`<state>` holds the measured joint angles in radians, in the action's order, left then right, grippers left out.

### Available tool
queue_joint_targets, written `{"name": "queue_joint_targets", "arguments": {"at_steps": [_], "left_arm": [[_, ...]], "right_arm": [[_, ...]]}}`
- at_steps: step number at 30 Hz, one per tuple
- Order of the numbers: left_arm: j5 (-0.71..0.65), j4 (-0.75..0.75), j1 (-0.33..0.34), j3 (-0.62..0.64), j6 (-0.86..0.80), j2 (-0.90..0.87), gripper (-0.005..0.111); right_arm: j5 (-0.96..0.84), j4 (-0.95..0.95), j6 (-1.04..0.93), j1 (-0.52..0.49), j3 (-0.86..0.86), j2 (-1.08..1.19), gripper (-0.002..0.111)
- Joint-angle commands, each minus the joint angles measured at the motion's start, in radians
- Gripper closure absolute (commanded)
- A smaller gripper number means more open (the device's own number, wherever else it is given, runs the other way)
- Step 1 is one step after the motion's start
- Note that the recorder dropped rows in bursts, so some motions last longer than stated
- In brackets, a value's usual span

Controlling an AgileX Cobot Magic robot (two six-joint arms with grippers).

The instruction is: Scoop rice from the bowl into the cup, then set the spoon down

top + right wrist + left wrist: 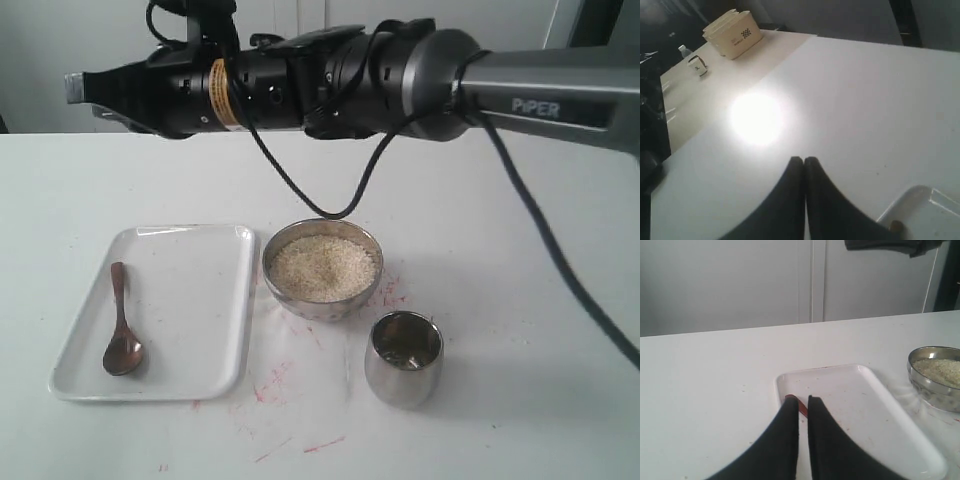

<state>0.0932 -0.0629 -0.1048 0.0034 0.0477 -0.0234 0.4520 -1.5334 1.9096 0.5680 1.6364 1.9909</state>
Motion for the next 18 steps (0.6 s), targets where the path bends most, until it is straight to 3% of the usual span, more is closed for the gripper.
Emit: {"name": "queue_joint_targets", "arguments": {"at_steps": [1, 18], "left_arm": [[0.011, -0.004, 0.002, -0.003, 0.001, -0.002, 0.092], [0.011, -0.004, 0.002, -0.003, 0.001, -0.002, 0.092]], "right_arm": [[-0.084, -0.071, -0.014, -0.001, -0.095, -0.126, 0.108], [-0.461, -0.146, -0.053, -0.001, -0.527, -0.647, 0.108]]}}
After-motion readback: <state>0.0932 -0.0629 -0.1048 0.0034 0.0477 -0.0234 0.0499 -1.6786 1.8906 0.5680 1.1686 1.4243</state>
